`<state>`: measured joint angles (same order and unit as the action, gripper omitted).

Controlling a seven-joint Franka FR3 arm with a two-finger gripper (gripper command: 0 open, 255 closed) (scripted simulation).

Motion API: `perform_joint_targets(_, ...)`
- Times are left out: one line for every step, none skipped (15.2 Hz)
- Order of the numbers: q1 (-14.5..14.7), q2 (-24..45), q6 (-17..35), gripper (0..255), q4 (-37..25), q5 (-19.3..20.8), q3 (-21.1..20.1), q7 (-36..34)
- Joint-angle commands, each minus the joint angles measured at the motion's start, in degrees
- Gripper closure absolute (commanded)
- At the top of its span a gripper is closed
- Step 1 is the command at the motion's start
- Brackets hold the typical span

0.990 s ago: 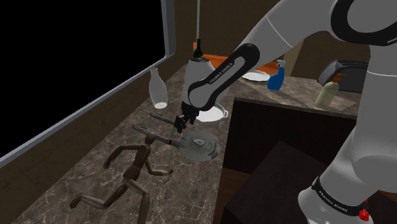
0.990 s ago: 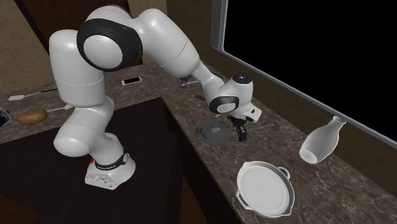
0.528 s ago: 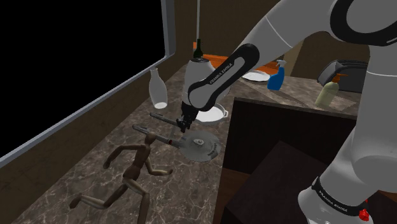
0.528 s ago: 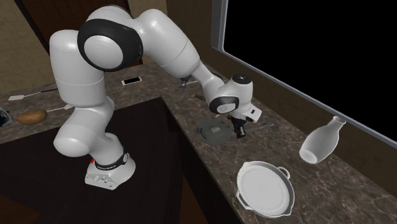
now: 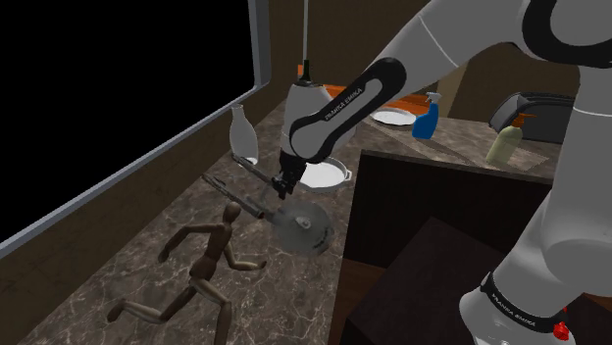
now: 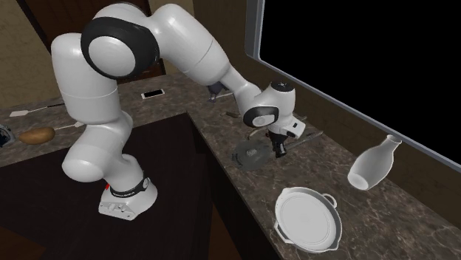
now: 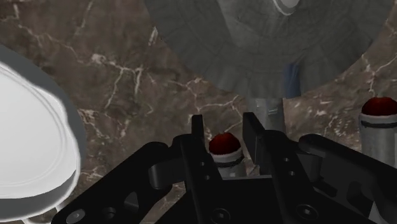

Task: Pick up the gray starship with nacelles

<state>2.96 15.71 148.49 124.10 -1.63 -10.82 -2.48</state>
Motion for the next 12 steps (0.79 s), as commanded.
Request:
perform_joint_targets(-0.09, -1.16, -1.28, 255, -0.20, -0.25, -0.13, 0.07)
perform_joint_targets(-0.14, -1.72, -1.96, 255, -0.34, -0.37, -0.18, 0.12)
perform_joint_targets(-0.19, -2.26, -2.65, 255, -0.49, -0.48, -0.23, 0.16)
perform_joint_targets(-0.23, -2.79, -3.33, 255, -0.65, -0.59, -0.28, 0.20)
perform_joint_targets(-0.28, -3.32, -4.03, 255, -0.82, -0.70, -0.32, 0.24)
perform_joint_targets(-0.32, -3.83, -4.72, 255, -1.01, -0.81, -0.36, 0.28)
perform_joint_targets(-0.35, -4.34, -5.42, 255, -1.21, -0.91, -0.40, 0.31)
perform_joint_targets(-0.39, -4.83, -6.12, 255, -1.42, -1.01, -0.43, 0.35)
perform_joint_targets(-0.42, -5.32, -6.82, 255, -1.64, -1.11, -0.46, 0.38)
perform_joint_targets(-0.46, -5.79, -7.53, 255, -1.88, -1.20, -0.48, 0.41)
perform_joint_targets(-0.46, -5.87, -7.63, 255, -1.91, -1.22, -0.48, 0.41)
perform_joint_targets(-0.46, -5.86, -7.63, 255, -1.91, -1.22, -0.48, 0.41)
